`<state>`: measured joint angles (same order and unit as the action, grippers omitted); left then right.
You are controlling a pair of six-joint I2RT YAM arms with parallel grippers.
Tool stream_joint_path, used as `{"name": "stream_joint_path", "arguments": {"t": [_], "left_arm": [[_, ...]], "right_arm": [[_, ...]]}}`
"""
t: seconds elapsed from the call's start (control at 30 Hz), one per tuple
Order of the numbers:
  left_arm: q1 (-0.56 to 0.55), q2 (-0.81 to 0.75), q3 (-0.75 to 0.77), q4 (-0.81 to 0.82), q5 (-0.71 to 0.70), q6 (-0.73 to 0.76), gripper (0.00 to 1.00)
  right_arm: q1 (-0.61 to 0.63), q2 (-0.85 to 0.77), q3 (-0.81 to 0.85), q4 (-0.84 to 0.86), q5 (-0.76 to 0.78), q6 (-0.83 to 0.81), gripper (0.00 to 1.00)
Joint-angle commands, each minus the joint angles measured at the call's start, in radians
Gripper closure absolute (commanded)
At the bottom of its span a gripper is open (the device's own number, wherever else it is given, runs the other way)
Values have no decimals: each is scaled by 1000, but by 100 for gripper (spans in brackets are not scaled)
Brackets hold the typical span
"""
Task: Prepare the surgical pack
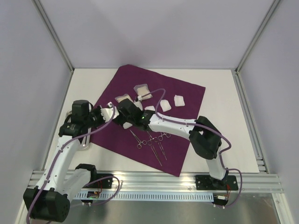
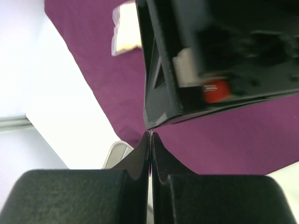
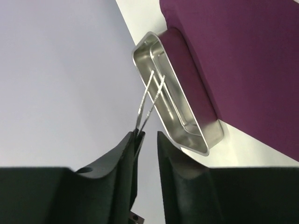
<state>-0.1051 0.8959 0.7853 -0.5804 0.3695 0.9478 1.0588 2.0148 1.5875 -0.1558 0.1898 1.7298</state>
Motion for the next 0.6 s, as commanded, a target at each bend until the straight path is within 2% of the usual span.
{"name": "stream_joint_path", "arguments": {"t": [0.0,0.03,0.13,0.3,0.4,0.43,0.5,0.53,0.57], "left_arm": [[-5,21,-20,40,-52,-35,100],[-5,27,-24,45,-72,-44,100],[-5,32,-41,66,-107,-84,100],[-1,43,-70,119,-171,-188,100],[71,58,-46,110,-187,-277,100],[149,61,-34,103,-167,-299,100],[232,66,3,71,-130,-340,100],[325,61,12,61,-65,-369,100],[364,55,18,47,-34,-374,100]], "right_arm": [[-10,-4,-35,59,-26,-4,70],[-13,-5,-47,61,-26,-6,63],[-23,-13,-64,64,-26,-21,58],[-37,-39,-101,58,-7,-33,56],[-48,-70,-155,67,10,-53,56],[-54,-80,-168,70,23,-62,57],[-57,-117,-208,76,37,-105,57],[-59,-129,-221,78,51,-125,57],[-60,-155,-236,76,59,-153,58]]}}
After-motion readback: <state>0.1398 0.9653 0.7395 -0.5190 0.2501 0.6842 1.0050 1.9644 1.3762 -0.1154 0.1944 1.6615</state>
